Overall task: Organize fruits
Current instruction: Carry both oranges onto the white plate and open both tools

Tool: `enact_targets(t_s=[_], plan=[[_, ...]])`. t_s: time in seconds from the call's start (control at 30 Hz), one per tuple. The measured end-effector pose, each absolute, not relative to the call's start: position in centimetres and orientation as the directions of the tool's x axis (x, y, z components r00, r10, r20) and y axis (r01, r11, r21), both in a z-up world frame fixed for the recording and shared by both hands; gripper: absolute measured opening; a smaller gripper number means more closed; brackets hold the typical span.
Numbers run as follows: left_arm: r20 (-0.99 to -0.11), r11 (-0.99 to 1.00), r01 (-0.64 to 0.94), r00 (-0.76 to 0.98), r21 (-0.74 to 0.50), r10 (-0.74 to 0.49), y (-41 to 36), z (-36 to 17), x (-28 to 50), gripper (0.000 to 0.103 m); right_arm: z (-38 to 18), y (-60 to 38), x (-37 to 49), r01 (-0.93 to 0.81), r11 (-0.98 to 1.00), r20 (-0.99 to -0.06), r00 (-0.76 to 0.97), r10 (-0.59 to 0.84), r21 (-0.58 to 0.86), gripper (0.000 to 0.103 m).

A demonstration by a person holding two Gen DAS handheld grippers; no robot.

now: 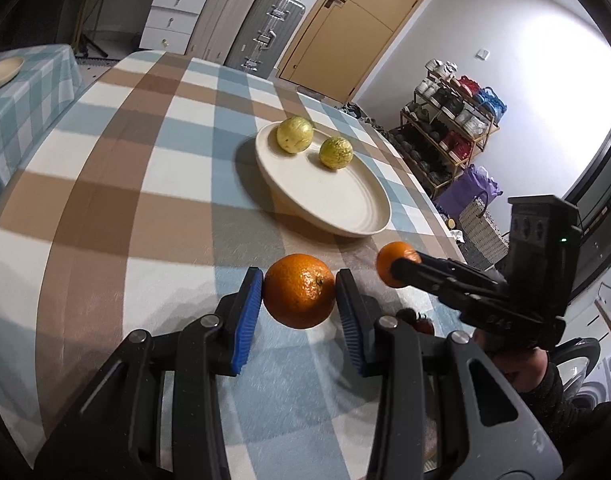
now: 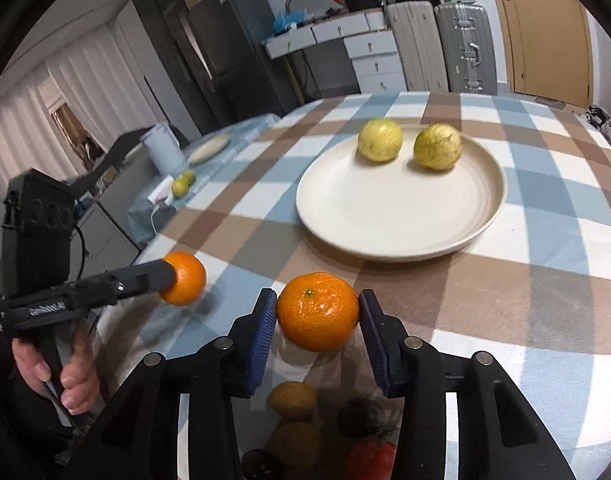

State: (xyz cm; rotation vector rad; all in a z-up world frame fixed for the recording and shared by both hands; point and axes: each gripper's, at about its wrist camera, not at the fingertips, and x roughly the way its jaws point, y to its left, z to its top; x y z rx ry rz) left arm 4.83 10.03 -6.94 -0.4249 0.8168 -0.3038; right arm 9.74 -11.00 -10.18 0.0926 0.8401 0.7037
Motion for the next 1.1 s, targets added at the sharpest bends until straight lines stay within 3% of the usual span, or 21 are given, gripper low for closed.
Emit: enact_targets(t_s=[0.63,1.1], plan=[[-0.645,0.9,0.147,0.652,-0.41,-0.4,7.1,-4.5,18.8,0.035,-5.5,-13.6,18.4,-0.523,0.73,-0.545,0.49,0.68,0.441,0.043],[-0.691,0.908,0.137,0.607,-0.396,-0.393,7.3,-8.0,26.0,0.035,-8.1,-9.7,26.3,-0.485,0.734,-0.627,0.399,0.669,0.475,0.043]])
